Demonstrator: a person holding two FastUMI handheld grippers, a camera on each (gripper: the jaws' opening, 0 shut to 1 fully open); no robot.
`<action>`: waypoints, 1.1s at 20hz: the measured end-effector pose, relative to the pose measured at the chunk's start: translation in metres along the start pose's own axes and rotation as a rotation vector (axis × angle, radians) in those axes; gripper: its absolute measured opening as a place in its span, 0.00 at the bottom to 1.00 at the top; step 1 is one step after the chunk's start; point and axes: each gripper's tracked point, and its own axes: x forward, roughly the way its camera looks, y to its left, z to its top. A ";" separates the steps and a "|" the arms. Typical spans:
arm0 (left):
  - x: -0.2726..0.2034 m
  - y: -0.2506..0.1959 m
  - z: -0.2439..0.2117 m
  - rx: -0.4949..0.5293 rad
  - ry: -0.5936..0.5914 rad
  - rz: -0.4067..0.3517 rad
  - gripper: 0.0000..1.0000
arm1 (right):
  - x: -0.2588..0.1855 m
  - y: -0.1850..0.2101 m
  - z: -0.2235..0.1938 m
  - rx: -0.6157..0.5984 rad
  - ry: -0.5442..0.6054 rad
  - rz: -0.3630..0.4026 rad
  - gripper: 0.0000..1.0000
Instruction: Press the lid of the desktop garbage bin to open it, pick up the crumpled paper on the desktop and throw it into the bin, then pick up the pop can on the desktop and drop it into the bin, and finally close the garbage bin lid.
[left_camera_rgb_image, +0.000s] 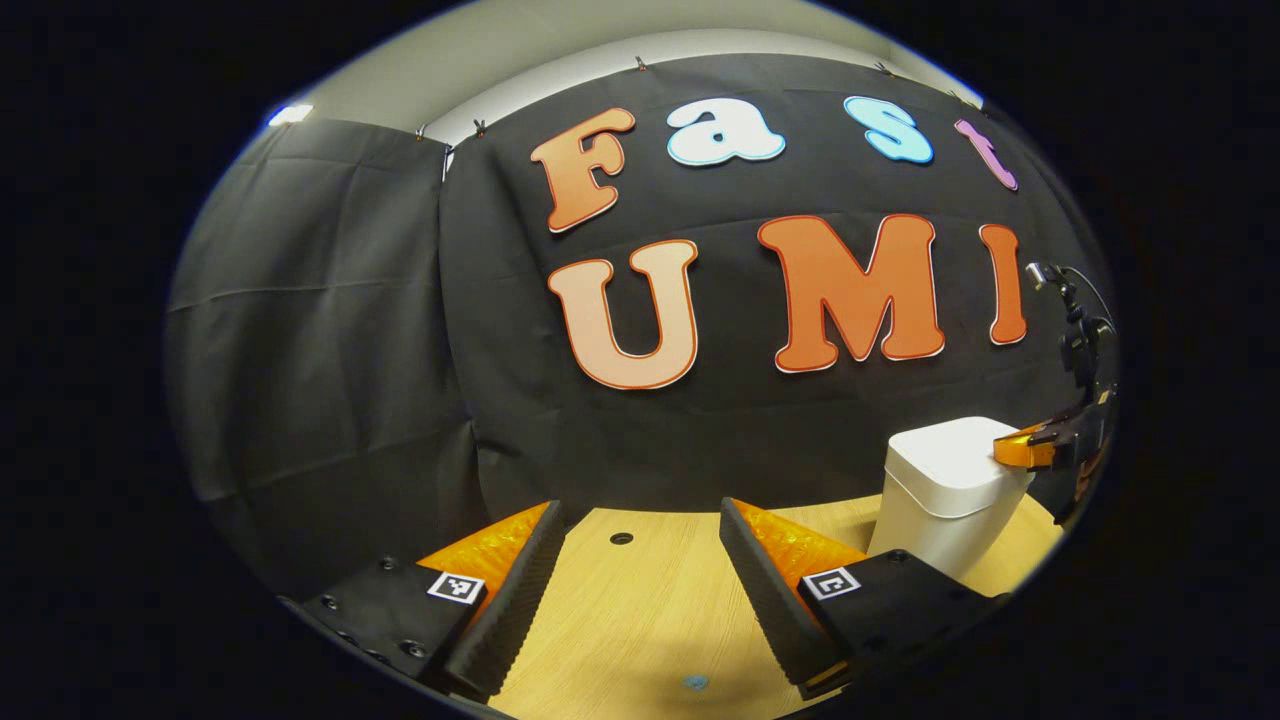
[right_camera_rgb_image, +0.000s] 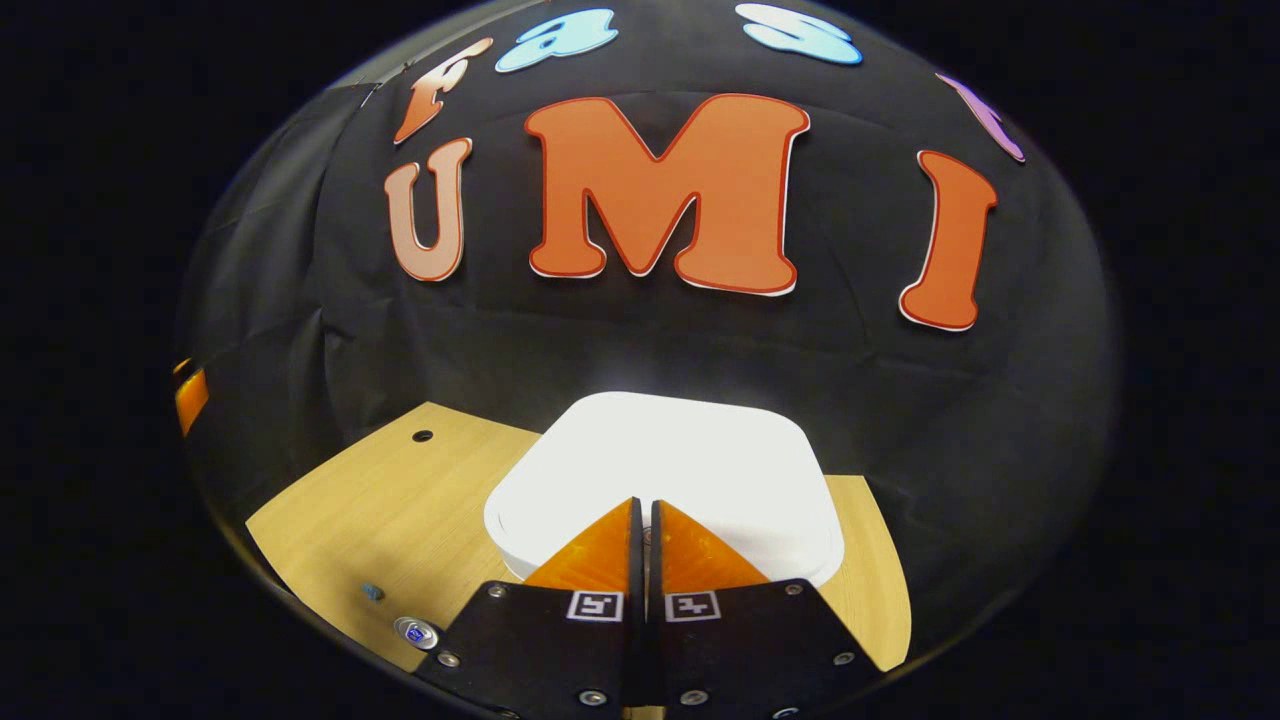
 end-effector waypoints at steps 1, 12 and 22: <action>0.000 -0.004 -0.001 0.000 0.005 0.000 0.99 | 0.000 0.000 0.000 0.015 0.003 0.006 0.01; -0.001 -0.044 -0.006 -0.004 -0.009 -0.065 1.00 | -0.005 -0.001 0.009 -0.030 -0.017 0.037 0.02; 0.033 -0.057 -0.008 -0.013 -0.014 -0.201 1.00 | -0.041 -0.019 0.037 -0.038 -0.124 -0.105 0.02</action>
